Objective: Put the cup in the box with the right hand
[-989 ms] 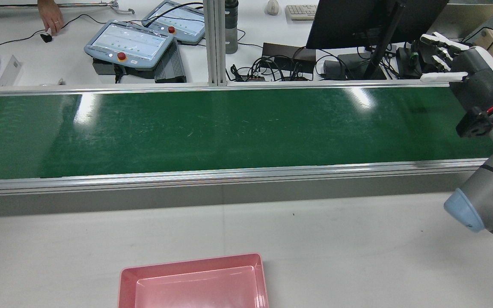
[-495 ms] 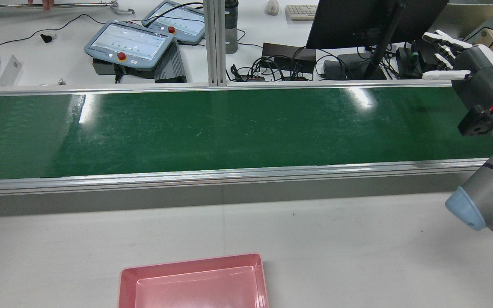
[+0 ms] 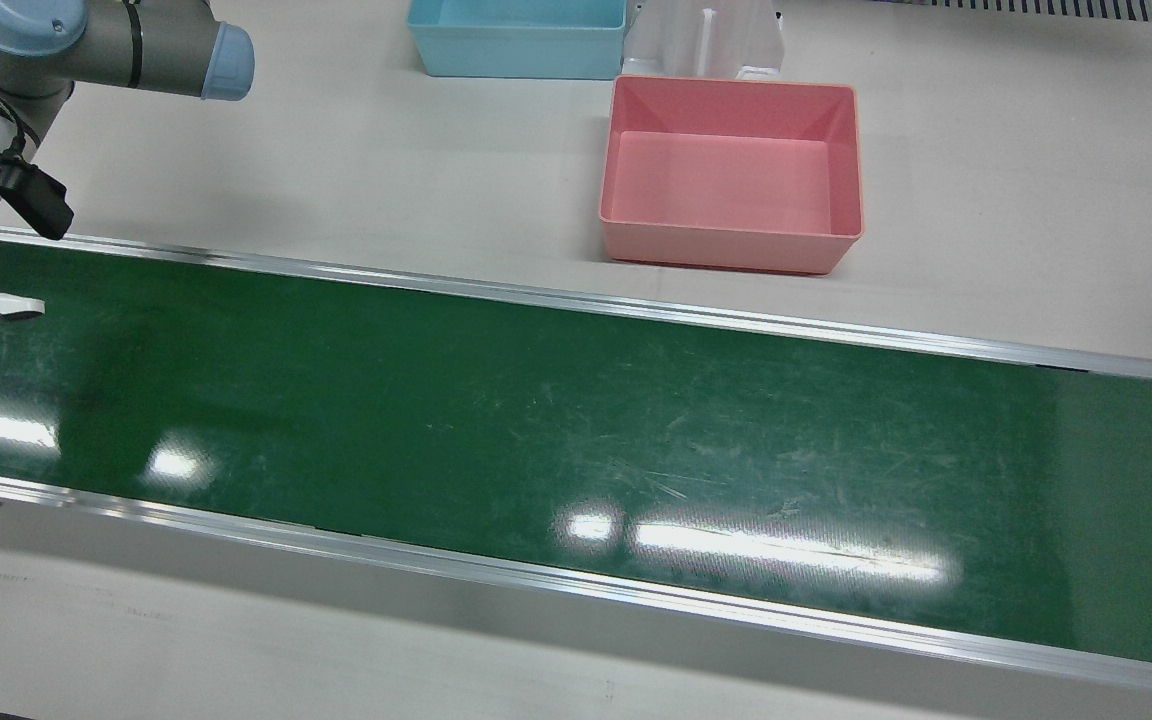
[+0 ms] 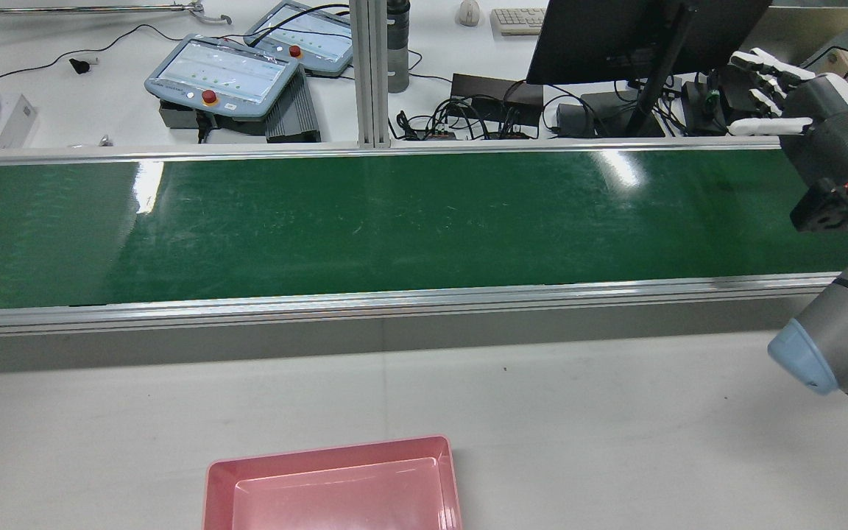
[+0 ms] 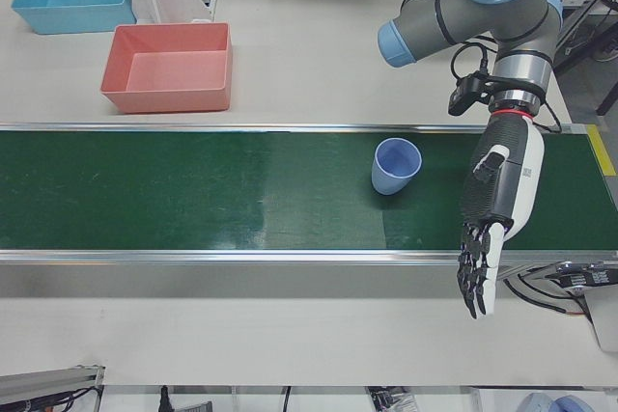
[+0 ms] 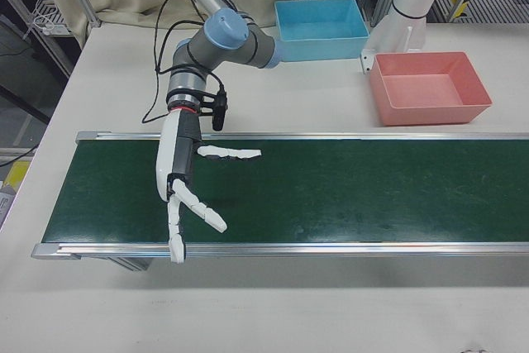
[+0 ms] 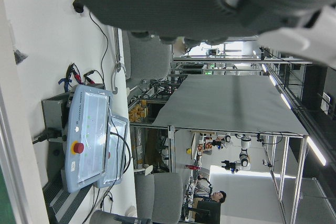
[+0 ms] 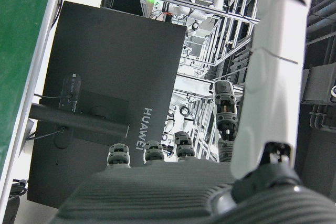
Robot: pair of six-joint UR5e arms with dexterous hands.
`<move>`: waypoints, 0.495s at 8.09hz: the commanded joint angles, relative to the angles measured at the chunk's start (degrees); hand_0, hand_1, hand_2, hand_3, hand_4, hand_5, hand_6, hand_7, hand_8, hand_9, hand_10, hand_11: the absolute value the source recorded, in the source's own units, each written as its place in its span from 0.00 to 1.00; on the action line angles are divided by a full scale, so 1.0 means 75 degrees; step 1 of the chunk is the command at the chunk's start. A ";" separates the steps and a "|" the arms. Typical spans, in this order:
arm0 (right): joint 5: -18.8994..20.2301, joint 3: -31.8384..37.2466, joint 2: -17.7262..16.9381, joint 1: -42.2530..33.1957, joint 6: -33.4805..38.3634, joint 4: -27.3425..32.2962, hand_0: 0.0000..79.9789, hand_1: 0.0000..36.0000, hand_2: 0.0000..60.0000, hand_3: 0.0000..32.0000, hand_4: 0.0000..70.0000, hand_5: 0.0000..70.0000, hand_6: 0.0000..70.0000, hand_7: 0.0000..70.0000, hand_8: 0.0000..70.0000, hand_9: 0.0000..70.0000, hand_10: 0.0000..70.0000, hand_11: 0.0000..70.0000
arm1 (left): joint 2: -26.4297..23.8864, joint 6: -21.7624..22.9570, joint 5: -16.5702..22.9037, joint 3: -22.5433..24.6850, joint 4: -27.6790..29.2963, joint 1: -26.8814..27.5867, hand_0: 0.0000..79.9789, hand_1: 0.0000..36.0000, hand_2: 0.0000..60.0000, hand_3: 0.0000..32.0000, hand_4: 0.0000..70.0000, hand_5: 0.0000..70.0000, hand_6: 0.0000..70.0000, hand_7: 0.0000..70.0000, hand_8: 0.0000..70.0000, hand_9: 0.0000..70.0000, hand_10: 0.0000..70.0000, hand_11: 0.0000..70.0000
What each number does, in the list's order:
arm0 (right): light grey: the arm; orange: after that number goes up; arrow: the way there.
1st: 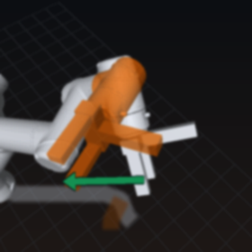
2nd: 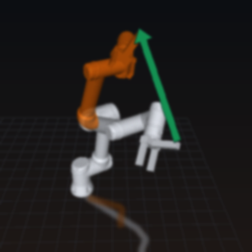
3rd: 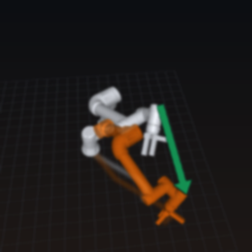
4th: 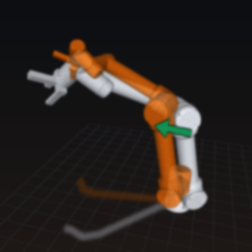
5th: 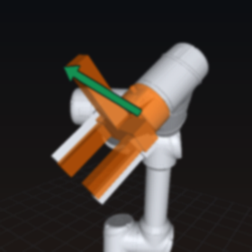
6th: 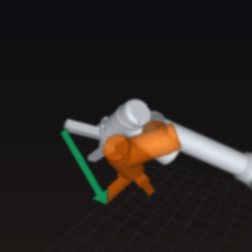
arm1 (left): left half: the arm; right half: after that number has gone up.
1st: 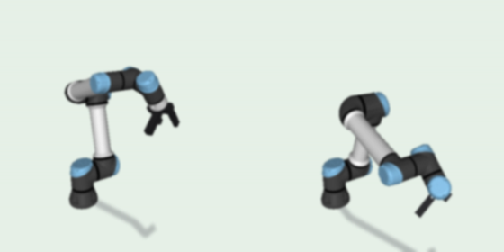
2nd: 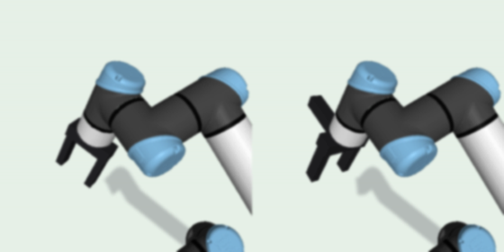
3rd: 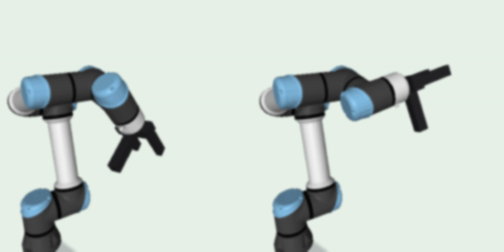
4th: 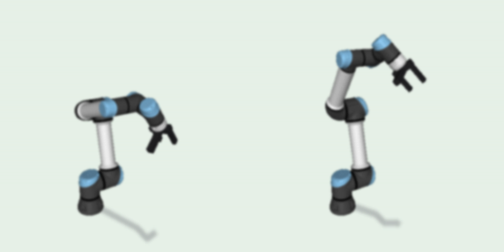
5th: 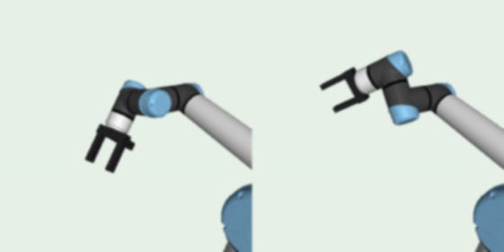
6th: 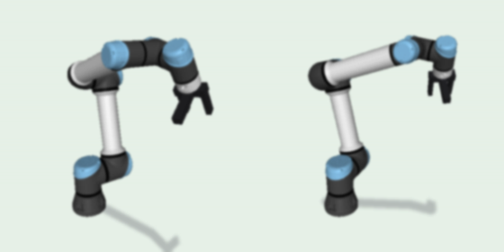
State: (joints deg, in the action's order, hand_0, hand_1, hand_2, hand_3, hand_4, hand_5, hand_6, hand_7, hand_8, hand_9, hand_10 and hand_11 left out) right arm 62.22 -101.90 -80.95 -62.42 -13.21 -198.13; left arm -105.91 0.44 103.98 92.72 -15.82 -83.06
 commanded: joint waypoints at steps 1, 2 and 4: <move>0.0001 -0.0007 0.0000 -0.0033 -0.0009 0.0003 0.78 0.47 0.00 0.00 0.26 0.11 0.08 0.17 0.05 0.11 0.05 0.10 | 0.0000 0.0000 0.0000 0.0000 0.0000 0.0000 0.00 0.00 0.00 0.00 0.00 0.00 0.00 0.00 0.00 0.00 0.00 0.00; 0.0013 0.0016 -0.0023 -0.0033 -0.0020 0.0027 0.75 0.57 0.11 0.00 0.19 0.11 0.08 0.18 0.05 0.11 0.05 0.10 | 0.0000 0.0000 0.0000 0.0000 0.0000 0.0000 0.00 0.00 0.00 0.00 0.00 0.00 0.00 0.00 0.00 0.00 0.00 0.00; 0.0059 -0.0065 -0.0128 -0.0057 -0.0032 0.0050 0.77 0.53 0.06 0.00 0.22 0.11 0.08 0.17 0.05 0.11 0.04 0.10 | 0.0011 0.0000 0.0000 0.0000 0.0000 0.0000 0.00 0.00 0.00 0.00 0.00 0.00 0.00 0.00 0.00 0.00 0.00 0.00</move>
State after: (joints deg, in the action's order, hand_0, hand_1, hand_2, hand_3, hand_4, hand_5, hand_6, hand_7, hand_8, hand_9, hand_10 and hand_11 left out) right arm 62.29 -101.98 -81.11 -62.75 -13.36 -197.94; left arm -105.89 0.44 103.98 92.73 -15.82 -83.04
